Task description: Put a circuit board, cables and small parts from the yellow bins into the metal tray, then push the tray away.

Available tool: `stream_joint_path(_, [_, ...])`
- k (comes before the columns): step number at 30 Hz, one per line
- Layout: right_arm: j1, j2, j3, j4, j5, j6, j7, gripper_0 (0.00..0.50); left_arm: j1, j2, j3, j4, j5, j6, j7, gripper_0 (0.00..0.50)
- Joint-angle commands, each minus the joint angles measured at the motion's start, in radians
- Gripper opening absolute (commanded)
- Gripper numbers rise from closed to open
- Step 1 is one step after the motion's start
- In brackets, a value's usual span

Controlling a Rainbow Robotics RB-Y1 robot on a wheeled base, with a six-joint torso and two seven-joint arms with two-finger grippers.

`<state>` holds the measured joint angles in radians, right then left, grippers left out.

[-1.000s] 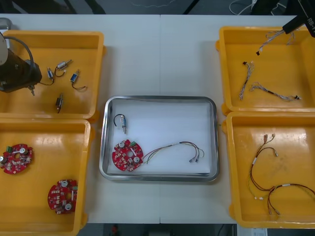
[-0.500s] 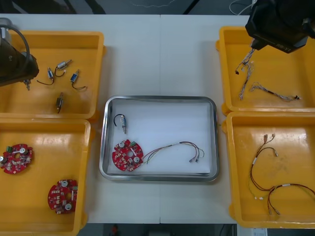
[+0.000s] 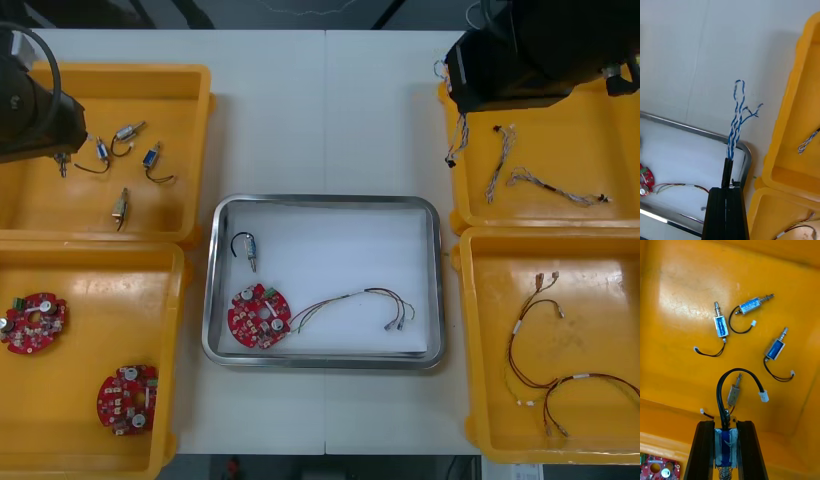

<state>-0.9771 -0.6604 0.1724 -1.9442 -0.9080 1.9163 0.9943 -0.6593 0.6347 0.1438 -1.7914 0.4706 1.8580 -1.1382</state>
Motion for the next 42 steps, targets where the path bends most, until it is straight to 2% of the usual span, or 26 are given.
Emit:
stream_joint_path(1, [-0.003, -0.021, 0.096, -0.091, 0.003, 0.004, 0.173, 0.0, -0.011, 0.022, -0.038, -0.094, 0.014, 0.041, -0.054, 0.001])
stream_joint_path(9, [-0.003, 0.038, 0.237, -0.131, 0.078, 0.004, 0.5, 0.0, -0.011, -0.009, -0.081, -0.169, 0.025, 0.062, -0.022, 0.001])
stream_joint_path(13, [-0.002, 0.068, 0.328, -0.128, 0.124, -0.063, 0.655, 0.0, -0.011, -0.024, -0.092, -0.195, 0.034, 0.062, -0.006, 0.0])
stream_joint_path(16, [0.005, 0.079, 0.378, -0.127, 0.156, -0.111, 0.705, 0.0, -0.011, -0.03, -0.092, -0.206, 0.042, 0.062, -0.002, 0.001])
stream_joint_path(19, [0.037, 0.088, 0.441, -0.113, 0.184, -0.223, 0.785, 0.0, -0.011, -0.039, -0.092, -0.223, 0.054, 0.062, 0.001, 0.0])
stream_joint_path(22, [0.061, 0.085, 0.489, -0.101, 0.202, -0.287, 0.87, 0.0, -0.011, -0.039, -0.09, -0.227, 0.057, 0.062, 0.006, 0.001])
stream_joint_path(33, [0.138, 0.044, 0.547, -0.096, 0.288, -0.3, 1.052, 0.0, -0.01, -0.039, -0.089, -0.229, 0.077, 0.062, 0.012, 0.0])
stream_joint_path(42, [0.147, 0.039, 0.622, -0.028, 0.334, -0.369, 1.063, 0.0, -0.01, -0.039, -0.089, -0.221, 0.099, 0.062, 0.021, 0.001])
